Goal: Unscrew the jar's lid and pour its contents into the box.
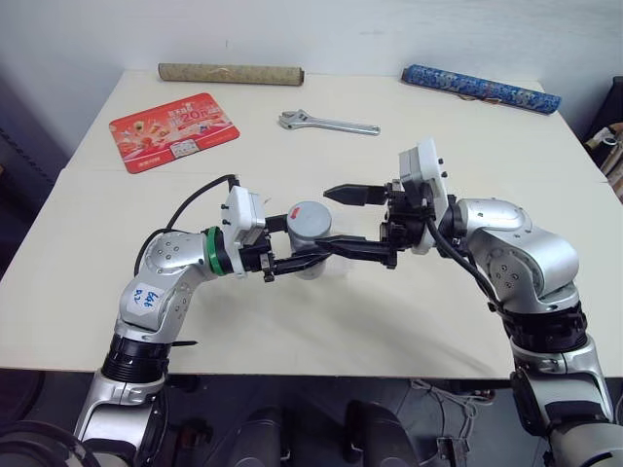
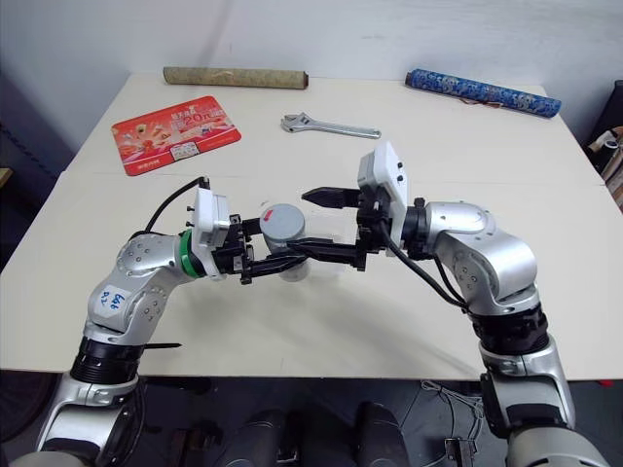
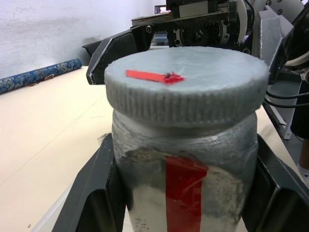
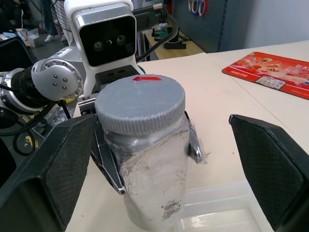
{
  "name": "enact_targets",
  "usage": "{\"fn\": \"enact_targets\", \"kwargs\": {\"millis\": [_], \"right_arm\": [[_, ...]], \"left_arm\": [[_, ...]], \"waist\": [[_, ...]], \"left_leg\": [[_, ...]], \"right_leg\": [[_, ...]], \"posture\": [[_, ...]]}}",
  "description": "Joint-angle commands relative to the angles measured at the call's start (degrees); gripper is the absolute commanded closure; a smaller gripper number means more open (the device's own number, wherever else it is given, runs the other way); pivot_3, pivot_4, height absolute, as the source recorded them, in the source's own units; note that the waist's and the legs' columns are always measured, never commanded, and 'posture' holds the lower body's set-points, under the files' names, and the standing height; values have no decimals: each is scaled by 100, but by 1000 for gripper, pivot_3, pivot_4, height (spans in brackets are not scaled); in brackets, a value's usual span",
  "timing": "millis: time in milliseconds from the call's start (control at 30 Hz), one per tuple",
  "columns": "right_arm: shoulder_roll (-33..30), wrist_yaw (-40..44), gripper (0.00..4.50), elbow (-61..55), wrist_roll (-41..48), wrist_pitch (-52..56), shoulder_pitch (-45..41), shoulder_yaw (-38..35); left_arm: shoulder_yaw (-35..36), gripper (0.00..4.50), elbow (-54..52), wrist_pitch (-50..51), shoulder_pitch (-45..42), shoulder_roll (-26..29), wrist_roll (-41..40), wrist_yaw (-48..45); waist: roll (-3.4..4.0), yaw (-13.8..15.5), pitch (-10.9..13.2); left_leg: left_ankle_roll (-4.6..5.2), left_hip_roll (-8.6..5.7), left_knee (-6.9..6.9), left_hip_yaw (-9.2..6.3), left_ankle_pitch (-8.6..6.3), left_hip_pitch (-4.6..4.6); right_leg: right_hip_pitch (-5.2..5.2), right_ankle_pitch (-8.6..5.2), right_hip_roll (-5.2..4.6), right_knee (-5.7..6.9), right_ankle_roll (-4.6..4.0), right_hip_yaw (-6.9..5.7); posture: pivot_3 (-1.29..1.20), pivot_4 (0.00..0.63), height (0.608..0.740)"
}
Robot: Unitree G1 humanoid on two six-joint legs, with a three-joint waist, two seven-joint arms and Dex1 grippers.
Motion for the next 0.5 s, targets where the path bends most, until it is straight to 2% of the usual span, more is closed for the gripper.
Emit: {"fn": "enact_targets", "kwargs": {"millis": [33, 300, 500], "right_arm": [[-68, -36, 43, -168, 145, -58, 70, -314], [-65, 138, 43, -551, 876, 377, -73, -444], [222, -297, 43, -584, 539, 417, -542, -23]], "left_arm": [[25, 2085, -286, -76, -17, 37, -43, -69], [40, 2085, -299, -34, -13, 65, -48, -76], [19, 2085, -302, -10, -16, 55, -56, -73]], "waist": [[0, 3, 0], [1, 2, 0], [2, -11, 1]], "left_leg": [[0, 0, 0, 0, 0, 0], [0, 1, 0, -2, 0, 0], [-3, 5, 1, -1, -2, 1]], "right_leg": [[0, 0, 0, 0, 0, 0], [1, 0, -1, 0, 0, 3], [0, 0, -1, 0, 0, 6]], "posture": [[0, 150, 740], [0, 150, 740], [0, 150, 740]]}}
